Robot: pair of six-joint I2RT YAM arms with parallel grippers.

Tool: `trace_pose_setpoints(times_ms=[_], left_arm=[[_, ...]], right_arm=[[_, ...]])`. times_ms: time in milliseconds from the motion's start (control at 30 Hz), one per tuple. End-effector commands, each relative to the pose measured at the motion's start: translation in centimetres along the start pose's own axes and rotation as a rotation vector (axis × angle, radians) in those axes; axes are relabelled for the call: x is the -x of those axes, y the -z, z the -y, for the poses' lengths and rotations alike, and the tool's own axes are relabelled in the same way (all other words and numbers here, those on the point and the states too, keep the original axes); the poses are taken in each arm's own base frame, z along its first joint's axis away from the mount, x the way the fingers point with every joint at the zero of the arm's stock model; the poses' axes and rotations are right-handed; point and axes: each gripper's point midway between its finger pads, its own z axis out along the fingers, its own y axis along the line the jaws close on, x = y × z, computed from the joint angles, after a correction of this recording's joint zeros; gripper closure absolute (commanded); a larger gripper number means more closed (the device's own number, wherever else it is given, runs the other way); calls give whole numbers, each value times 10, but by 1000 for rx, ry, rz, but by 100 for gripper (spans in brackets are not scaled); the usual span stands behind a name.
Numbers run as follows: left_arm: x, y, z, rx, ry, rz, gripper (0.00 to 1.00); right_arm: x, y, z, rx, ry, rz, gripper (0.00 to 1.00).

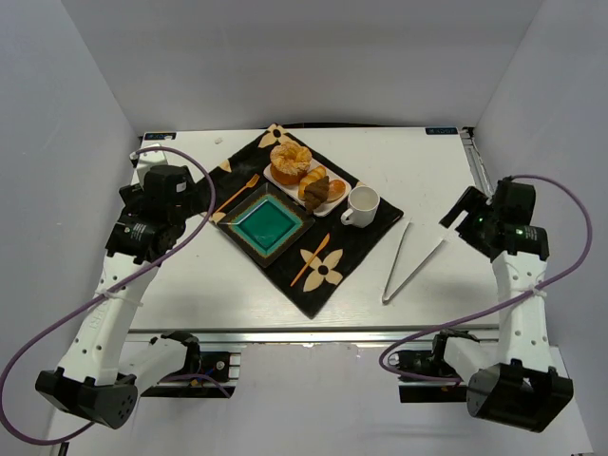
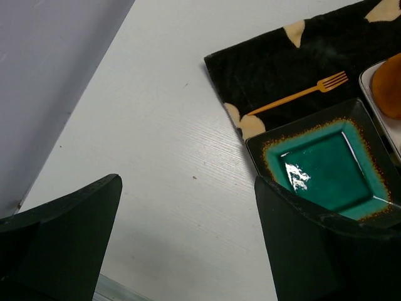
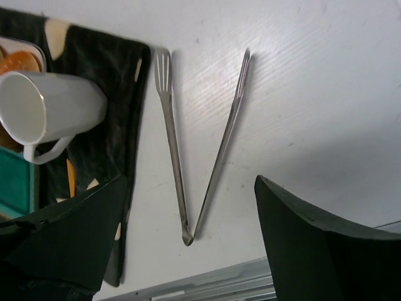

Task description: Place the bread

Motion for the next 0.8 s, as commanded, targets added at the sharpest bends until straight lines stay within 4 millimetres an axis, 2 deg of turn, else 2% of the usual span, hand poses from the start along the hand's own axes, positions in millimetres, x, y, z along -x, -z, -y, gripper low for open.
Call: trace_pose_setpoints(times_ms=[0,67,100,133,167,200,233,300,333,400,433,467,500,567,600,767], left_arm=[[24,12,-8,17,55,79,2],[33,19,-15,36,77,114,2],[36,21,-17,43,84,126,2],[40,22,-20,51,89,138,2],[45,27,-24,57,96,156,2],[47,29,-26,65,100,162,2],[49,31,-28,70,102,165,2],[51,35,-32,80,92,162,2],[49,35,-33,86,87,156,2],[43,36,-39,109,66,136,2],[41,37,-41,117,62,132,2],[37,37,-45,130,60,124,2],[33,37,-49,144,62,125,2],[28,38,-50,144,61,116,2],[27,39,-51,143,66,113,2],[21,37,-44,117,87,77,2]], right_arm=[[41,42,1,-58,95,162,13],[55,51,-8,-23,102,226,25],[57,51,-10,-18,89,235,42],[57,49,-10,-17,73,236,48],[55,42,-10,-16,57,221,49],[52,39,-15,9,54,191,48],[51,39,-17,16,53,171,41],[53,43,-19,18,49,170,17],[55,45,-18,11,42,192,11],[57,43,-18,47,58,268,11],[48,38,-14,42,24,250,11],[51,36,-22,92,37,279,11],[40,29,-31,154,48,227,11],[21,14,-30,146,-42,112,11],[1,5,-24,129,-76,32,11],[-49,-24,-2,30,-193,-115,11]])
